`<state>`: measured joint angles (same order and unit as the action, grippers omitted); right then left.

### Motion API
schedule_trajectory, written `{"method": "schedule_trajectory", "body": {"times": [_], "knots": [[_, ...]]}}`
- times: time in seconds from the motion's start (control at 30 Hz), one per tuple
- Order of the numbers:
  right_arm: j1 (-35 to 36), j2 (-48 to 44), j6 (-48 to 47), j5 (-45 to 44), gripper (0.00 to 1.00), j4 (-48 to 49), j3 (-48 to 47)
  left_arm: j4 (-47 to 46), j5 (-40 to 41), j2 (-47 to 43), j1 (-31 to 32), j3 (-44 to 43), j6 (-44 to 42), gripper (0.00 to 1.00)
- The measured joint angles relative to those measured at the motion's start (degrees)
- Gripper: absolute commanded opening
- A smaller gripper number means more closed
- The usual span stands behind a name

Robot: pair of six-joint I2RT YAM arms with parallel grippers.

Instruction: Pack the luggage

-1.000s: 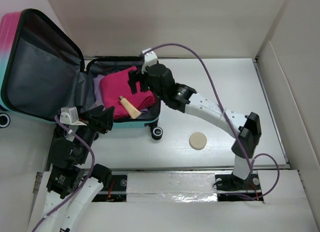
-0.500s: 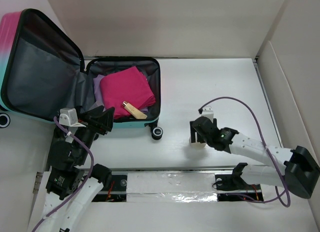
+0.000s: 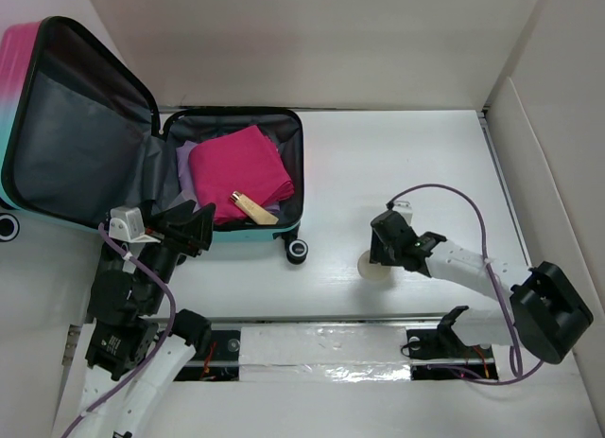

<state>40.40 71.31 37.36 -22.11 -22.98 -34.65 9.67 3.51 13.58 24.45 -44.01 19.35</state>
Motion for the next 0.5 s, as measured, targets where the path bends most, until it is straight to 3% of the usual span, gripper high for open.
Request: {"method": "schedule_trajectory", "body": {"times": [0.07,0.1,0.13,0.27,0.37,0.4,0.47,0.5], "knots": [[-2.0,0.5,-0.9,3.2,0.43,2.6,0.2,0.0,0.0,-0.2,0.0,0.0,0.0,0.50],[-3.2,0.7,-1.4,5.3,0.28,4.4,0.6,0.0,0.0,-0.2,0.1,0.0,0.0,0.50],[-4.0,1.2,-1.9,7.1,0.19,5.9,1.0,0.0,0.0,-0.3,0.3,0.0,0.0,0.50],[-5.9,2.7,-3.1,11.3,0.00,9.2,1.9,0.0,0.1,-0.3,0.7,0.0,0.0,0.50],[-5.9,1.7,-3.8,12.2,0.01,9.7,1.9,0.0,0.1,-0.3,0.7,0.0,0.0,0.50],[-5.9,1.1,-4.0,12.2,0.06,10.0,1.9,0.0,0.1,-0.3,0.7,0.0,0.0,0.50],[-5.9,-0.1,-4.4,12.3,0.24,10.2,1.8,0.0,0.1,-0.3,0.7,0.0,0.0,0.50],[-5.9,-0.5,-4.5,12.2,0.43,10.1,1.7,0.0,0.1,-0.3,0.7,0.0,0.0,0.50]]}}
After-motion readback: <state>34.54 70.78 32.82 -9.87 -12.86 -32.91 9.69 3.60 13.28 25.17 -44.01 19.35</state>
